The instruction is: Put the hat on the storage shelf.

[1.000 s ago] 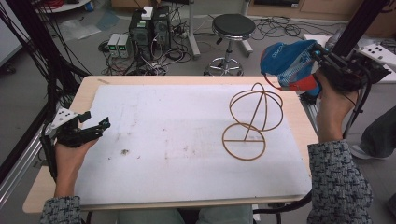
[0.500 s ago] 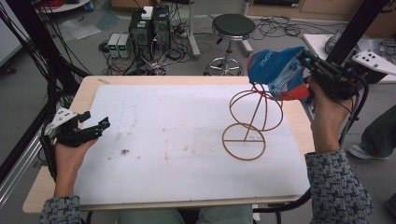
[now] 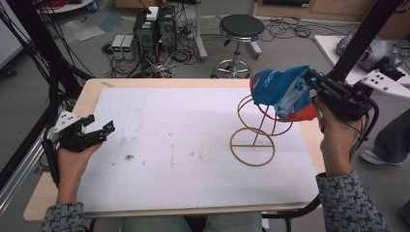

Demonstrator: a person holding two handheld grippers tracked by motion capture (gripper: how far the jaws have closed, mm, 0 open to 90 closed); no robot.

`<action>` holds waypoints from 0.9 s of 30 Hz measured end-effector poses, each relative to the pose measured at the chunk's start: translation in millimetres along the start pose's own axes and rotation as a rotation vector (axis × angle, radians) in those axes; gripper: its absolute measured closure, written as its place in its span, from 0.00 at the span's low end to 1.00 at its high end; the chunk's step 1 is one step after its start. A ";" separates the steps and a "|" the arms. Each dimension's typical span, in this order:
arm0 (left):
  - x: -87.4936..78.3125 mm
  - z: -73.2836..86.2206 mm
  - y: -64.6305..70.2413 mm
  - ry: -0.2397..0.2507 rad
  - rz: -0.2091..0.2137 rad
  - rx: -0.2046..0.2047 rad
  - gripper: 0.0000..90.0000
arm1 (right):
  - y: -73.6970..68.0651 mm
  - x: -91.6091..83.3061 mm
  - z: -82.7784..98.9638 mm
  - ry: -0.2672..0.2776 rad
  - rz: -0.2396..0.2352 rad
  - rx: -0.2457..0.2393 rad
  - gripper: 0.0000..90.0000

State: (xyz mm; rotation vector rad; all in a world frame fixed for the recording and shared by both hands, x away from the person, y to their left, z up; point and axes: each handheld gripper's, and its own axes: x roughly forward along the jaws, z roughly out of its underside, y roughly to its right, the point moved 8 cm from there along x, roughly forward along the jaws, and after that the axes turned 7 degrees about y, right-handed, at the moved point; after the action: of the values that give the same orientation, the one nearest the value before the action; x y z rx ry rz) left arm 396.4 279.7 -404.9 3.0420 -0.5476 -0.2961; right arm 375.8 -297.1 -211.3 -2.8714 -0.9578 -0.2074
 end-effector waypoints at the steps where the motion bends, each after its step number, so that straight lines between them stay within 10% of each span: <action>1: 0.0 0.0 0.0 0.000 0.000 0.001 0.24 | 0.1 -0.3 1.4 0.000 -0.002 -0.001 0.98; 27: 0.2 0.1 -0.1 0.000 0.004 0.000 0.24 | -26.8 -2.1 38.5 -0.065 -0.070 -0.025 0.98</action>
State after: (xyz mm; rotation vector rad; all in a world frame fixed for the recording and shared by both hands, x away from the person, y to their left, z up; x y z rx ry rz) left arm 396.6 279.8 -405.1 3.0403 -0.5530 -0.2958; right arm 361.6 -271.5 -248.0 -2.8863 -1.0753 -0.1342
